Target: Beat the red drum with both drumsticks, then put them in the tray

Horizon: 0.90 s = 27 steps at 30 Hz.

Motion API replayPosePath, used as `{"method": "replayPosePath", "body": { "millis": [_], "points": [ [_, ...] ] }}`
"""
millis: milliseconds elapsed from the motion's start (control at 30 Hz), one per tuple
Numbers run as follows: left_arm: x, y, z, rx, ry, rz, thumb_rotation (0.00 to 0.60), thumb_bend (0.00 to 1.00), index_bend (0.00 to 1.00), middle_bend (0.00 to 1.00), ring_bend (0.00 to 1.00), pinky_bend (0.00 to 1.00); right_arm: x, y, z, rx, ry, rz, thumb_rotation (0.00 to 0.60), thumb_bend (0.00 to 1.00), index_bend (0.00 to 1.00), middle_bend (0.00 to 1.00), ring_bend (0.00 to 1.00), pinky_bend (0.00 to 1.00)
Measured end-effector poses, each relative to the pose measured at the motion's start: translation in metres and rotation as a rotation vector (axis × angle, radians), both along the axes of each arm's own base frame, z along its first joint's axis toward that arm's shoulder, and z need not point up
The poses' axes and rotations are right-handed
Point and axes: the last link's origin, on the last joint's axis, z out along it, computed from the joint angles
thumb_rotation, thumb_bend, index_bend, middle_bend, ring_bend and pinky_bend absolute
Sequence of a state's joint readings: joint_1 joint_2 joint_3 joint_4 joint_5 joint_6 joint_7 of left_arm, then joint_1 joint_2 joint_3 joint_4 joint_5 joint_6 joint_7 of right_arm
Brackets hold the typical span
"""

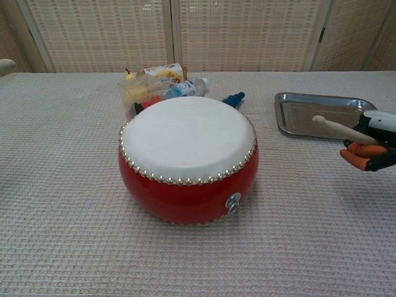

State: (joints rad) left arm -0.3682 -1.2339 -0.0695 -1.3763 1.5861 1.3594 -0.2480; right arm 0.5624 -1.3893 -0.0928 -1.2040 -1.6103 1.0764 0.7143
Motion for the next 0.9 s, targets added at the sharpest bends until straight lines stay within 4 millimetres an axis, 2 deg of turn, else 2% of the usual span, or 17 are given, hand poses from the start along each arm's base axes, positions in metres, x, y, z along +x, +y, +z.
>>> {"method": "replayPosePath", "body": {
  "millis": [267, 467, 633, 900],
  "points": [
    [0.02, 0.006, 0.0, -0.01, 0.022, -0.07, 0.6, 0.84, 1.0, 1.0, 1.0, 1.0, 0.053, -0.014, 0.05, -0.051, 0.361, 0.157, 0.6, 0.98, 1.0, 1.0, 1.0, 1.0],
    [0.036, 0.012, -0.004, -0.021, 0.065, -0.127, 0.6, 0.84, 1.0, 1.0, 1.0, 1.0, 0.089, -0.035, 0.072, -0.093, 0.479, 0.183, 0.6, 0.97, 1.0, 1.0, 1.0, 1.0],
    [0.05, 0.019, -0.014, -0.047, 0.121, -0.161, 0.6, 0.84, 1.0, 1.0, 1.0, 1.0, 0.11, -0.049, 0.074, -0.113, 0.51, 0.194, 0.6, 0.97, 1.0, 1.0, 1.0, 1.0],
    [0.079, 0.037, -0.044, -0.1, 0.2, -0.183, 0.6, 0.84, 1.0, 1.0, 1.0, 1.0, 0.135, -0.062, 0.051, -0.104, 0.491, 0.189, 0.6, 0.97, 1.0, 1.0, 1.0, 1.0]
  ]
}}
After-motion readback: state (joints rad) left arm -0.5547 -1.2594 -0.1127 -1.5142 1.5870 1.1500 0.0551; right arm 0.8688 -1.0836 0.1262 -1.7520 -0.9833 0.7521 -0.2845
